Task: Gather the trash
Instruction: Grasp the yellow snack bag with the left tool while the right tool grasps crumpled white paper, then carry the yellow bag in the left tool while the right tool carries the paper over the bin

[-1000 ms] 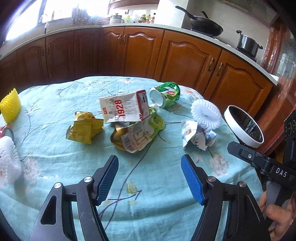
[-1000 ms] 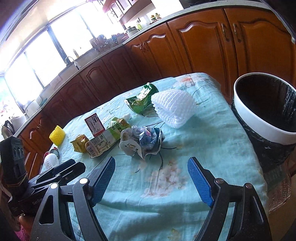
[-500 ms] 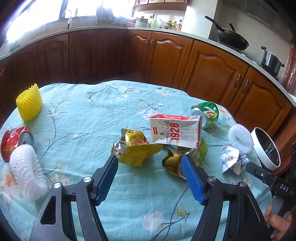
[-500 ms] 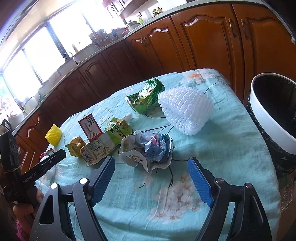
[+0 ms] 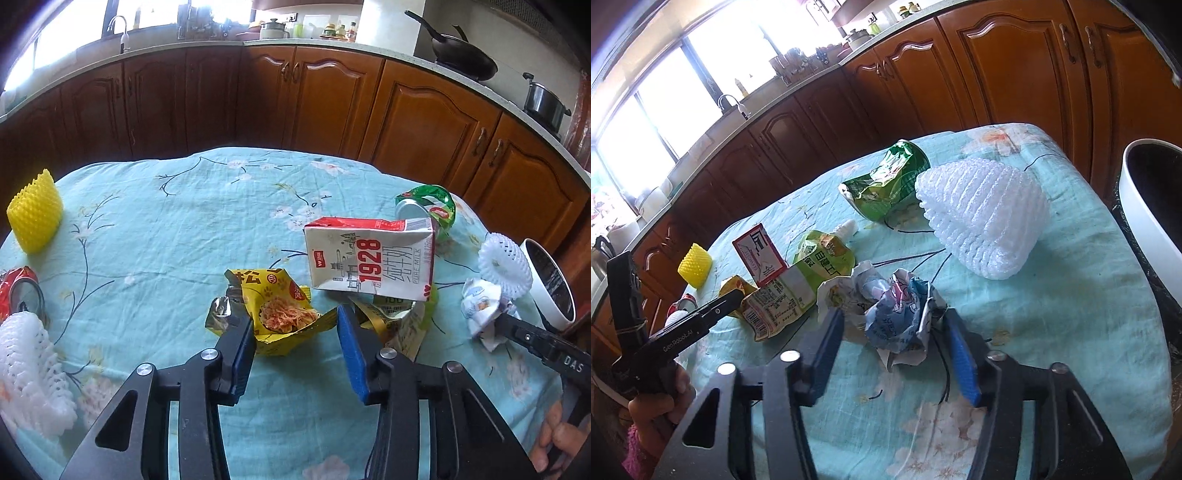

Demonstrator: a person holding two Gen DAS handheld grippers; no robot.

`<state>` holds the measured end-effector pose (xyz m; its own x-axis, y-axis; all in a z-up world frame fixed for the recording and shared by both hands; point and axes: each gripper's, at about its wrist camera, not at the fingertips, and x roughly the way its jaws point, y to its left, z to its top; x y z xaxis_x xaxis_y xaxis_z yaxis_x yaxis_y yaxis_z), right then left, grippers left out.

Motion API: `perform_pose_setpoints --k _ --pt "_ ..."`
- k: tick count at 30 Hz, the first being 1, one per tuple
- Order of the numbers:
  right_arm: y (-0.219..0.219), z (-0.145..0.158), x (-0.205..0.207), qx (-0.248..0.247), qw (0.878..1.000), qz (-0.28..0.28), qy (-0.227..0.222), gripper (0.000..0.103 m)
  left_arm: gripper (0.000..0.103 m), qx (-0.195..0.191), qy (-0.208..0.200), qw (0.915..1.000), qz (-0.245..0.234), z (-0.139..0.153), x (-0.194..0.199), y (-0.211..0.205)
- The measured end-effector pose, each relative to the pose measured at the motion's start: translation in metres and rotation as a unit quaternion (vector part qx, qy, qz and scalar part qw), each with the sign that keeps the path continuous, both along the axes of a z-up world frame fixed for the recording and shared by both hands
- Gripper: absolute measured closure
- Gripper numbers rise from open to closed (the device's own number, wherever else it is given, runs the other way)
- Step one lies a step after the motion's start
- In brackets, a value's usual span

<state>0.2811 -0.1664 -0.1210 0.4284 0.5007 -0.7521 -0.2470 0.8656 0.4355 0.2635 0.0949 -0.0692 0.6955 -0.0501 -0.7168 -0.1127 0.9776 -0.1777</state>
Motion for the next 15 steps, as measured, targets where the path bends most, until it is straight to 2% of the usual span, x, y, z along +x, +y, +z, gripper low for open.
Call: perform_pose_setpoints --k 3,4,10,15 --pt "0.003 0.000 -0.005 -0.009 1.000 0.004 -0.002 0.082 0.062 -0.005 -0.006 0.9999 -0.008 0.004 -0.008 -0.003" --pt "0.002 0.001 -0.007 -0.010 1.000 0.004 -0.003 0.088 0.063 -0.005 -0.009 0.9999 -0.011 0.006 -0.011 -0.005" --pt "-0.008 0.008 -0.016 -0.005 1.000 0.001 -0.011 0.089 0.063 -0.014 -0.036 0.9988 -0.031 0.027 -0.030 -0.019" --pt "-0.022 0.014 -0.020 0.001 1.000 -0.010 -0.017 0.089 0.063 -0.016 -0.042 0.9973 -0.057 0.034 -0.031 -0.040"
